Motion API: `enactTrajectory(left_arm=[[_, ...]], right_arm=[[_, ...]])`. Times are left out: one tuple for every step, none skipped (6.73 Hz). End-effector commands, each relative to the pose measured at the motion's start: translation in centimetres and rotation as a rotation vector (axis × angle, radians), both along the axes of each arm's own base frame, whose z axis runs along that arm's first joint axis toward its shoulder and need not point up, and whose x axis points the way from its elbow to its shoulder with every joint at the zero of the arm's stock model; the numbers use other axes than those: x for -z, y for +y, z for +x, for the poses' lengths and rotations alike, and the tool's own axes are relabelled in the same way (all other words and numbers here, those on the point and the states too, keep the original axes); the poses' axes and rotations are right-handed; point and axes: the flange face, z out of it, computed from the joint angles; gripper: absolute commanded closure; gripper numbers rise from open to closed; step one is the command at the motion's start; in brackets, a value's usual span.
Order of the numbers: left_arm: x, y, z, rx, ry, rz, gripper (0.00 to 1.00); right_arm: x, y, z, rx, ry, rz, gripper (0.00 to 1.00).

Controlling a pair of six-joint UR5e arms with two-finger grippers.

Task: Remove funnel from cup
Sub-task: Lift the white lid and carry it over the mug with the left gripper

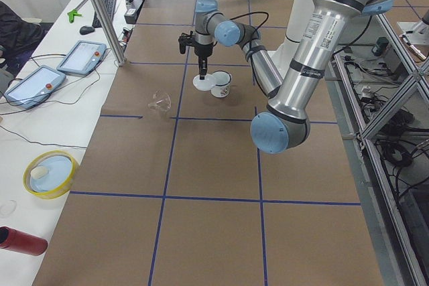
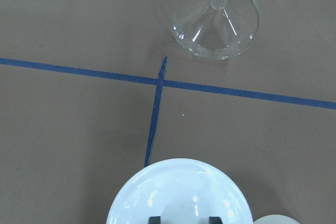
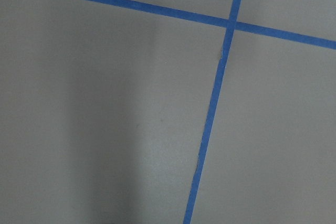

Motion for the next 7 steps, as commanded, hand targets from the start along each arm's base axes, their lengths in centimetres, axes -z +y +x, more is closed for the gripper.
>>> enactTrajectory(left_arm=[[3.8,1.0,1.8,0.035,0.08,-0.105,1.0],[4.0,2.9,5.3,-0.002,0.077,-0.137,1.0],[4.4,2.8,8.8,-0.012,0.075,-0.164,1.0],[3.3,2.0,10.9,-0.002,0.091,-0.171,1.0],[2.5,1.7,12.0,-0.001,0.092,-0.178,1.0],[2.3,2.1,12.8,0.003,0.077,-0.17,1.0],[2.1,2.1,12.7,0.009,0.076,-0.163,1.0]], right_arm=[[0.0,0.0,0.0,0.0,0.0,0.001,0.0],[0.0,-0.1,0.0,0.0,0.0,0.001,0.0],[0.0,0.0,0.0,0.0,0.0,0.001,0.0],[0.0,0.0,0.0,0.0,0.0,0.001,0.0],[0.0,0.0,0.0,0.0,0.0,0.001,0.0],[0.0,0.0,0.0,0.0,0.0,0.001,0.0],[0.0,0.0,0.0,0.0,0.0,0.001,0.0]])
